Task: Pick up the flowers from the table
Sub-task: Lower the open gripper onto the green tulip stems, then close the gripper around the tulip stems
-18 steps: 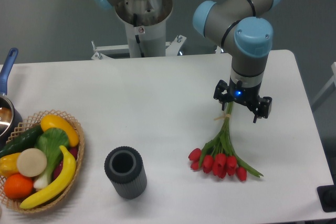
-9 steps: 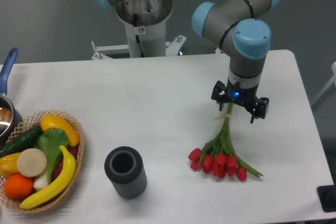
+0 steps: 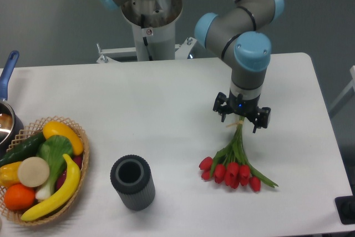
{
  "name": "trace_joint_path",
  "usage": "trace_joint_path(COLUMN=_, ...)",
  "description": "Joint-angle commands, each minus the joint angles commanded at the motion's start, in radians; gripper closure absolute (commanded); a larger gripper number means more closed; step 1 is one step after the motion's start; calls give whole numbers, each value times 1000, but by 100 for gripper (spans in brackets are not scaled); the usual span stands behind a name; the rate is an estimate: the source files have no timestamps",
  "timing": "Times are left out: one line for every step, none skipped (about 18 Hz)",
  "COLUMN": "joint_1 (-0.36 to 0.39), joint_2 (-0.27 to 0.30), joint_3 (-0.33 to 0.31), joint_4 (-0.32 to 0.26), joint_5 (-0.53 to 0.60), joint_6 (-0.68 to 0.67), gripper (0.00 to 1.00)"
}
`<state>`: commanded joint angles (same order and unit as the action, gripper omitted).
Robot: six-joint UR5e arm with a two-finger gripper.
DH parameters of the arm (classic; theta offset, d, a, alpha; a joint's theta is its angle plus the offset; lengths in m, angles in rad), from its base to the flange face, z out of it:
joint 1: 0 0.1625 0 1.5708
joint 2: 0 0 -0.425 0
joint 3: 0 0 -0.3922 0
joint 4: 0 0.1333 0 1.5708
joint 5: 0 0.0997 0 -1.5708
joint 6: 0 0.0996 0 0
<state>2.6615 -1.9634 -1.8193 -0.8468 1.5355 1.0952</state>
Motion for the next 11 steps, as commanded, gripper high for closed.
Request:
trace_joint_path(joint_1=0, joint_2=-6, joint_3=0, joint_4=5, joint_5=0, joint_6=0, gripper=0)
trace_joint_path(joint_1=0, joint_2=-17, joint_3=3, joint_4=6, joint_5=-2, joint_6=2, gripper=0)
trace_joint_path(joint_1=2, joint_2=-28, joint_3=9, joint_4=12, joint_5=-2, joint_6=2, gripper=0)
trace_joint_path(joint_1=3, joint_2=-40, joint_3=12, joint_4=21, joint_5=-2, joint_6=2, gripper=0)
trace_joint_path(joint_1=3, joint_2=-48, joint_3=17, joint_4=29, joint_5=-2, joint_6=2, gripper=0)
trace_joint_path(joint_1=5, joint_2=-54, joint_3=20, joint_4=32, joint_5=-2, joint_6=2, gripper=0)
trace_joint_path(joint_1=6, joint_2=-60, joint_3=20, joint_4=34, joint_5=-3, joint_6=2, gripper=0)
trace_joint_path(joint_1=6, joint_2=-63, joint_3=20, joint_4=37, joint_5=-3, joint_6=2, gripper=0)
trace_joint_path(joint_1=6, joint_2=-68, joint_3=20, joint_4=38, joint_5=-3, joint_6=2, gripper=0)
trace_joint_path(joint_1=6, joint_2=-72, joint_3=20, joint_4=38, joint_5=-3, joint_6=2, gripper=0)
trace_joint_path(joint_1=6, joint_2=-75, joint_3=20, joint_4=38, joint_5=-3, joint_6=2, gripper=0)
